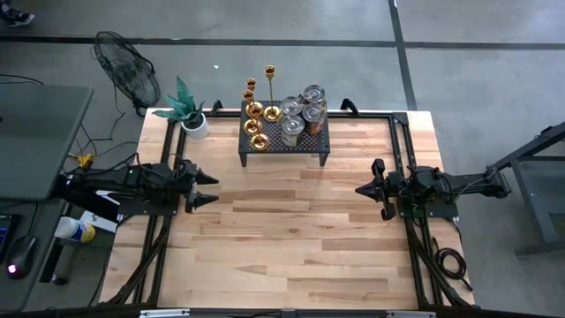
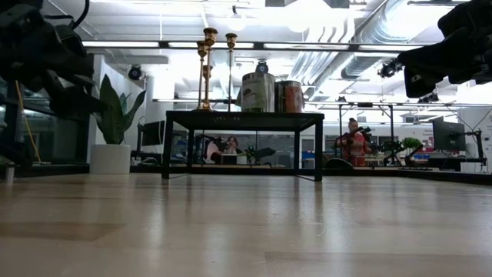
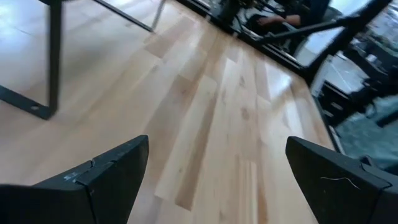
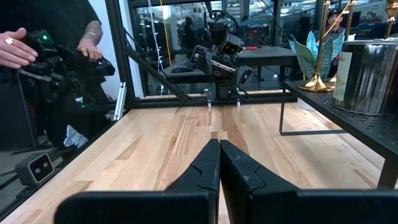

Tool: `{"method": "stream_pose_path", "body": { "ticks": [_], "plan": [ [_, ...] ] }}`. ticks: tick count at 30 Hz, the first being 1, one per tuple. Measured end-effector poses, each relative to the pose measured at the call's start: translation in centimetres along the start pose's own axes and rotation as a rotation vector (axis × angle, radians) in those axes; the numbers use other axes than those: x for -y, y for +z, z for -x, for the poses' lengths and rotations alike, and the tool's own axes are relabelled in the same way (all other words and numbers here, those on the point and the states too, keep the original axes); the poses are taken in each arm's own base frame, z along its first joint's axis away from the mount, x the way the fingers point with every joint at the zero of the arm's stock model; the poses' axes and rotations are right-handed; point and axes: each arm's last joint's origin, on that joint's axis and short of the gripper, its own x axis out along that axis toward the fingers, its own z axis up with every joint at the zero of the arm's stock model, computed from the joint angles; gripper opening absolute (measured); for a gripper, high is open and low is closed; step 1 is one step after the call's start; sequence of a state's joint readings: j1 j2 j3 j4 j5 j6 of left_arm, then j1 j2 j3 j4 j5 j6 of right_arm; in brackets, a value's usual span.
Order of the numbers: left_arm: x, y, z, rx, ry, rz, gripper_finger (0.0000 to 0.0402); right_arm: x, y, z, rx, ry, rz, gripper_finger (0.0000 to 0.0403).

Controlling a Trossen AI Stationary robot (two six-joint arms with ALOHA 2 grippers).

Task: Pick & Place candle stick holders
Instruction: Return to Home Position

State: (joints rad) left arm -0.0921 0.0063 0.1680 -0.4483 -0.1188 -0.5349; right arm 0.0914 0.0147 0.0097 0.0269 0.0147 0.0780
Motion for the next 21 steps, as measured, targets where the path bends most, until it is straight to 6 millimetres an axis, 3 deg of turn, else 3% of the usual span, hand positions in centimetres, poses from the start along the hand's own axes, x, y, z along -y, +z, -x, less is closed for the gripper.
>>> {"method": "stream_pose_path", "body": {
  "ticks": [8,21],
  "plan": [
    [0.23,-0.37,0.03,-0.085,-0.104,-0.007,0.0374,0.0,0.0,0.0,0.0,0.0,0.0,0.0],
    [0.18,-0.46,-0.12,-0.1,-0.09,-0.009,0.0374,0.0,0.0,0.0,0.0,0.0,0.0,0.0]
  ]
}}
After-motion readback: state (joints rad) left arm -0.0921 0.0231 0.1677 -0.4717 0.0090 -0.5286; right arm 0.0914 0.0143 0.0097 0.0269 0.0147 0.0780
